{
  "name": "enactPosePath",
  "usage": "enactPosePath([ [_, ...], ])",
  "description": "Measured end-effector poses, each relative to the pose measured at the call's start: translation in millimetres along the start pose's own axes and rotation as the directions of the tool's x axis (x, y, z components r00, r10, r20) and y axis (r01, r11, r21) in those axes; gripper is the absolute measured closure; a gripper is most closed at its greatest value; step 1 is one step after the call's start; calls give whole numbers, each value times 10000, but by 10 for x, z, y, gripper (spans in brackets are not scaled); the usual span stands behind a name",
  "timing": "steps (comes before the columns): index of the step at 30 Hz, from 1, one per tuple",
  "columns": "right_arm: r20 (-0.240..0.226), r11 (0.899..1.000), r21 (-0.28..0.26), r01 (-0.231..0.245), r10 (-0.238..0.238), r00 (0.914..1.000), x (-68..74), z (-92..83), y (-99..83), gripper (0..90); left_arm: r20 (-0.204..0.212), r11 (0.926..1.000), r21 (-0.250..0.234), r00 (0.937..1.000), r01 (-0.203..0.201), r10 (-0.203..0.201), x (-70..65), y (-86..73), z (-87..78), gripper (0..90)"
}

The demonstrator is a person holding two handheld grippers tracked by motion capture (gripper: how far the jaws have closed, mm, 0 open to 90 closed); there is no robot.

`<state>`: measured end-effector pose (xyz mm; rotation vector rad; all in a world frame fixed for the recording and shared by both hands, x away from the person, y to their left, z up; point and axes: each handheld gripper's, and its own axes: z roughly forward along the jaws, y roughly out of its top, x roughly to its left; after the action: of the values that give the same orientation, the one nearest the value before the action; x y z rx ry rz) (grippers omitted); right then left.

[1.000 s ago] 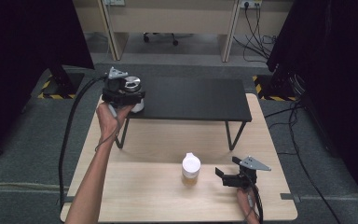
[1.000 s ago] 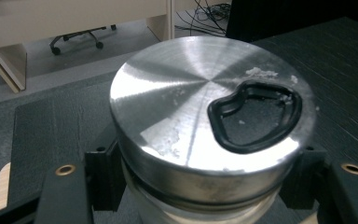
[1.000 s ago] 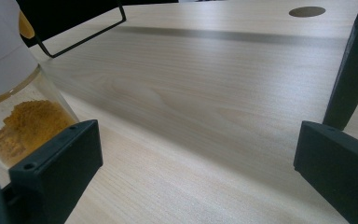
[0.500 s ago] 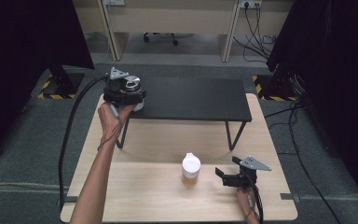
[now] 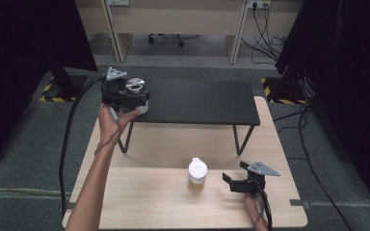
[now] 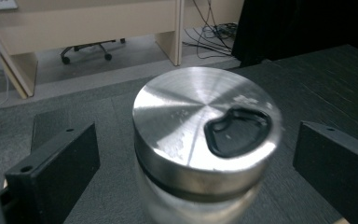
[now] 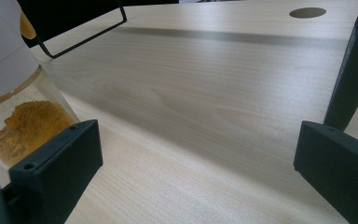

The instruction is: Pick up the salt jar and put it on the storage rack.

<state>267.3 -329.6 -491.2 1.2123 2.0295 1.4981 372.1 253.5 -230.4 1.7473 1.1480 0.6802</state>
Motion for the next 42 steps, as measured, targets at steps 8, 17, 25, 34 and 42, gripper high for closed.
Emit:
enactPosePath([
  [8, 10, 10000, -4, 40, -40, 10000, 4, 2, -1, 12, 342, 9994, -186, 9990, -278, 285, -16, -43, -204, 0],
  [17, 28, 10000, -29, 90, -90, 10000, 5, 4, -5, 12, 793, 9963, -636, 9949, -576, 626, -47, -198, -518, 0],
  [25, 62, 10000, 11, 82, -82, 9999, 15, 4, 1, 12, 1680, 9896, -1338, 9829, -530, 754, 80, -639, -779, 0],
  [34, 79, 10000, 11, 78, -78, 9999, 19, 0, 1, 12, 1925, 9843, -1486, 9736, -951, 1231, 132, -1082, -966, 0],
  [42, 86, 10000, 10, 55, -55, 9999, 24, 0, 0, 12, 2315, 9836, -1668, 9669, -689, 1070, 269, -1454, -987, 0],
])
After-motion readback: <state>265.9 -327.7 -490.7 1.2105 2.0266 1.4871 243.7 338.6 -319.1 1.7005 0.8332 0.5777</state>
